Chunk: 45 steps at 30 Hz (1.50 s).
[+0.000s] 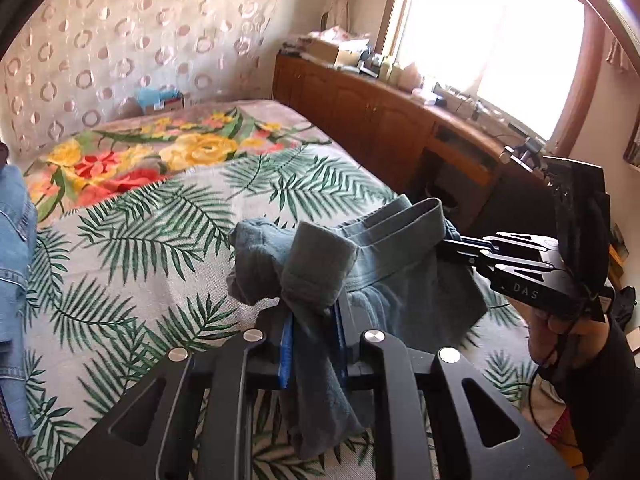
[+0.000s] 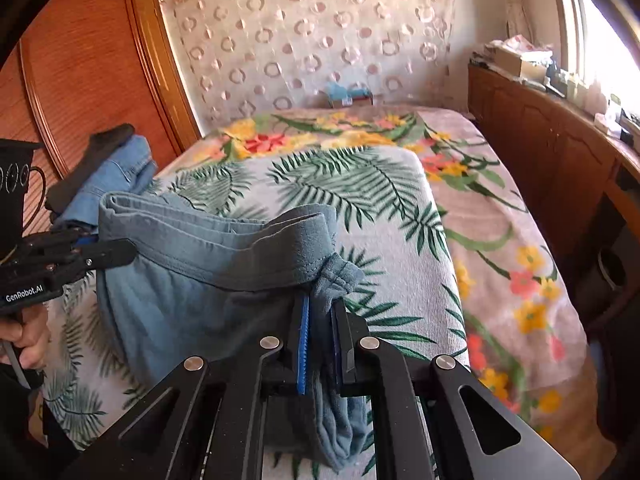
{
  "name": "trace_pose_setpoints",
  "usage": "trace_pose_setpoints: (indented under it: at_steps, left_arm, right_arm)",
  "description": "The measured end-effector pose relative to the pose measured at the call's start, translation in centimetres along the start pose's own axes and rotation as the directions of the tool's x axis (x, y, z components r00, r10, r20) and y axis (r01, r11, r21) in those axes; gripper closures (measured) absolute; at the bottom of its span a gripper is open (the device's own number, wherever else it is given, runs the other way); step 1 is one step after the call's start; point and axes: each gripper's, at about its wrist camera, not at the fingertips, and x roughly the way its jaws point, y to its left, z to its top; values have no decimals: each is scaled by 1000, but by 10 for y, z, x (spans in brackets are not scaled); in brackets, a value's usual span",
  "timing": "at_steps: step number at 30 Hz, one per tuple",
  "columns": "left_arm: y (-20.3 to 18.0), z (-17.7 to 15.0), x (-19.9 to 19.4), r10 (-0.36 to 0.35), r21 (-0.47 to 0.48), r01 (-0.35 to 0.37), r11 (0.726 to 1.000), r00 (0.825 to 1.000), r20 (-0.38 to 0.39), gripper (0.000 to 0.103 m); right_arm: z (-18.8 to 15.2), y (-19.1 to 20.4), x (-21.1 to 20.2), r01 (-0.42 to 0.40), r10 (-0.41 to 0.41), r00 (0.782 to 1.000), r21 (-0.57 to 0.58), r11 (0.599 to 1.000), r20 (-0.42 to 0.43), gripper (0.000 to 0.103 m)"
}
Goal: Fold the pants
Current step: 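Grasp the folded shorts with both tools and lift them off the bed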
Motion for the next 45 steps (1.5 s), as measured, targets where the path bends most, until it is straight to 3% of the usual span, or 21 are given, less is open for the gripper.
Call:
trace_pose_setpoints:
  at_steps: [23,32,45]
  left_arm:
    - [6,9,-98,65,50,-76,996,979,195,85]
    - [30,-2,-124,108,28,-118,993,966,233,85]
    - [70,-15,-132,170,-33,-167,985,956,239,85]
  right_arm:
    - [0,49,-50,-53,71,981,-100,994,179,95]
    - [0,65,-38,-78,109,975,-163,984,194,95]
    - [15,85,-9,-109,154,972,-241,964,176,95]
